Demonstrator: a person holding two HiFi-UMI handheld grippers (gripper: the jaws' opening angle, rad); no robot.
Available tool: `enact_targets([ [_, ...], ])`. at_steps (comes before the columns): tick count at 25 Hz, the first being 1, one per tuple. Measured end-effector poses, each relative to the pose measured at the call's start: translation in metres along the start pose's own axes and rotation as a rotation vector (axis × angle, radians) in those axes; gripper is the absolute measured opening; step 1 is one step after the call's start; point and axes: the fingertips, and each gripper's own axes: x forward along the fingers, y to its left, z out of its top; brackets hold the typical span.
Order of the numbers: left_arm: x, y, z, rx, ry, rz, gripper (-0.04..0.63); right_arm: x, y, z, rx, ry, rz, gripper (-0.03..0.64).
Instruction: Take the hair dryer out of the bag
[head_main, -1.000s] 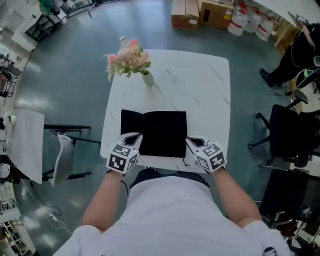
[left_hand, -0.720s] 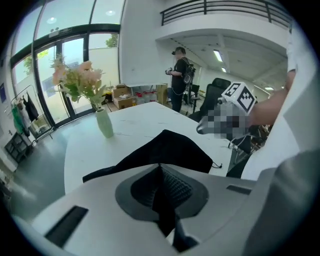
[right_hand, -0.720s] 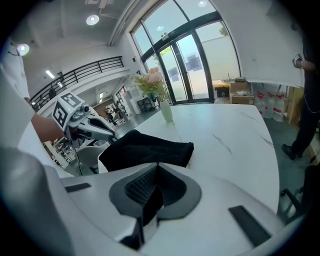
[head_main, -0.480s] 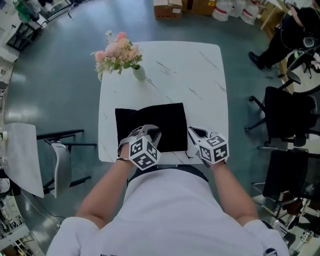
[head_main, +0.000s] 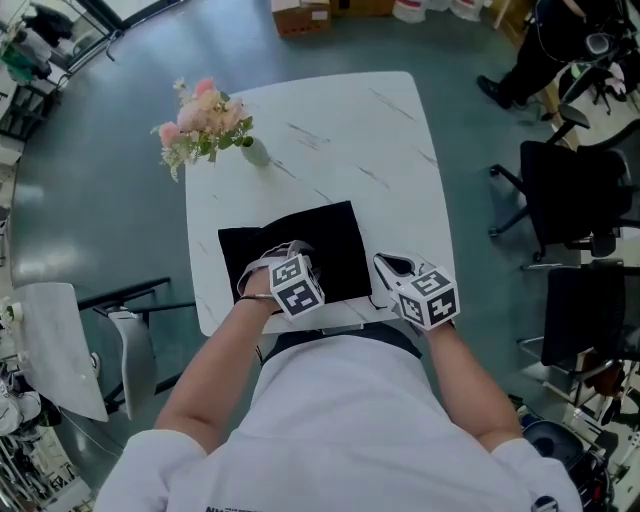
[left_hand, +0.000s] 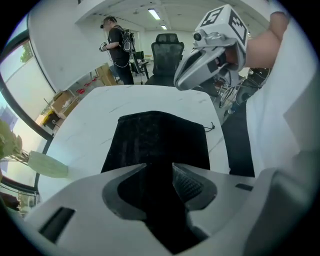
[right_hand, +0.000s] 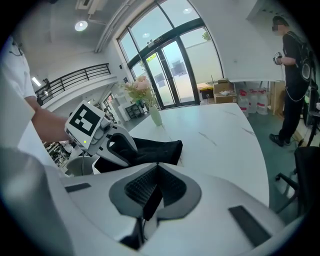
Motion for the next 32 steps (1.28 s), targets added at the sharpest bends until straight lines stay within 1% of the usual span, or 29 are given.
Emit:
enact_targets([
  [5,0.004,-0.001,-0.003,-0.017,0.025,-0.022,0.169,-0.003,-0.005,-0.002,0.007,0.0,-0.004,0.017],
  [10,-0.004,-0.003,-0.003,-0.064,-0.019,-0.032,0.147,-0.003,-0.004,-0.004,0.002,0.009,0.002,0.017],
  [12,-0.01,-0.004,-0.005,-0.069,-0.036,-0.018,0.119,-0.001,-0.003,-0.004,-0.002,0.01,0.01,0.017],
  [14,-0.015,-0.002,-0.012,-0.06,-0.03,0.017,0.044,0.001,-0.001,-0.003,-0.006,0.011,0.018,0.017],
  [16,-0.02,0.0,-0.021,-0.062,-0.018,0.036,0.037,0.003,0.001,-0.003,-0.014,0.012,0.026,0.017],
  [19,-0.029,-0.002,-0.031,-0.088,-0.028,0.023,0.037,0.007,0.007,-0.002,-0.043,0.016,0.04,0.017],
  [22,-0.038,-0.002,-0.04,-0.098,-0.027,0.04,0.037,0.015,0.014,-0.001,-0.134,0.041,0.055,0.017],
  [25,-0.045,-0.004,-0.047,-0.11,-0.034,0.051,0.037,0.029,0.025,-0.001,-0.292,0.089,0.075,0.018],
  [29,-0.053,-0.011,-0.053,-0.111,-0.05,0.057,0.037,0.053,0.041,-0.001,-0.52,0.164,0.128,0.02],
  [32,-0.058,-0.018,-0.054,-0.12,-0.065,0.06,0.037,0.071,0.053,0.007,-0.614,0.186,0.184,0.023],
])
